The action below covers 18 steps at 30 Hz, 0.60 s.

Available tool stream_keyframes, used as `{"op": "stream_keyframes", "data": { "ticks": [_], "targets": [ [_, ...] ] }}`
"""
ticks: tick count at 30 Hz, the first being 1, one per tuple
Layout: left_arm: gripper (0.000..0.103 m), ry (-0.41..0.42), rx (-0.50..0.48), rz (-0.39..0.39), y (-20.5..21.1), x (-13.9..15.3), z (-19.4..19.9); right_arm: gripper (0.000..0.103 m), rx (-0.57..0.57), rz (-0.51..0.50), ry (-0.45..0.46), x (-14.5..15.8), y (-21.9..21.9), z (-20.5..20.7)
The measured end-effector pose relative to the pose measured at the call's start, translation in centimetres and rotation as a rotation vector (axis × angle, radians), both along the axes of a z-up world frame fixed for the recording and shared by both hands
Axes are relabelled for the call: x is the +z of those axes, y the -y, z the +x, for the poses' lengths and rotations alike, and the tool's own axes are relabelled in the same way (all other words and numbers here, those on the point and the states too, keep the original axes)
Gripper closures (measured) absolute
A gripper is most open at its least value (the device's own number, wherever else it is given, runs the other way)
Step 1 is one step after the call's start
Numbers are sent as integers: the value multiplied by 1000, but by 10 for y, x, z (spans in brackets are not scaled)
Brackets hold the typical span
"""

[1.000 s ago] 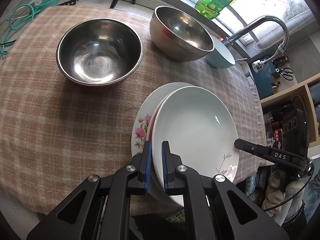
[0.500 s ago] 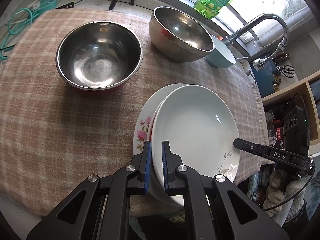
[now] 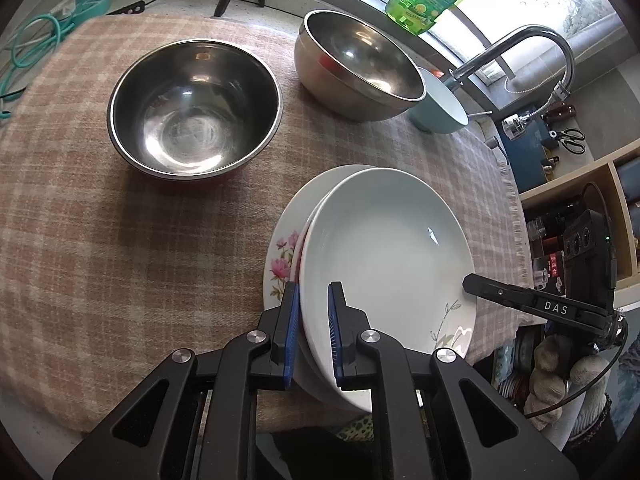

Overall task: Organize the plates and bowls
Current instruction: 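Open both grippers and release the white oval plate's rim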

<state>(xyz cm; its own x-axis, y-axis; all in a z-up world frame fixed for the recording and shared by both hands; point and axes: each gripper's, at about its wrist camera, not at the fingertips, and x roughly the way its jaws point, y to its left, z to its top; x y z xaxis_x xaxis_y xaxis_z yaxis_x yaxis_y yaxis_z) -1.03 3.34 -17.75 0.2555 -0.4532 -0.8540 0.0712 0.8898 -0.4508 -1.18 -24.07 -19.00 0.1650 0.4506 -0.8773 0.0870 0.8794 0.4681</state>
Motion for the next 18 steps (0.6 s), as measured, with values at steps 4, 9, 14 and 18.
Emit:
{"op": "stream_keyframes", "data": {
  "ticks": [4, 9, 14, 18],
  "targets": [
    [89, -1, 1, 5, -2, -1, 0, 96, 6, -2, -3, 0, 1, -1],
    [89, 15, 9, 18, -8, 3, -2, 96, -4, -18, 9, 4, 6, -6],
    [89, 47, 11, 45, -10, 12, -3, 96, 5, -56, 41, 15, 6, -9],
    [89, 75, 16, 78, -10, 18, -4, 96, 19, -83, 72, 25, 3, -11]
  ]
}}
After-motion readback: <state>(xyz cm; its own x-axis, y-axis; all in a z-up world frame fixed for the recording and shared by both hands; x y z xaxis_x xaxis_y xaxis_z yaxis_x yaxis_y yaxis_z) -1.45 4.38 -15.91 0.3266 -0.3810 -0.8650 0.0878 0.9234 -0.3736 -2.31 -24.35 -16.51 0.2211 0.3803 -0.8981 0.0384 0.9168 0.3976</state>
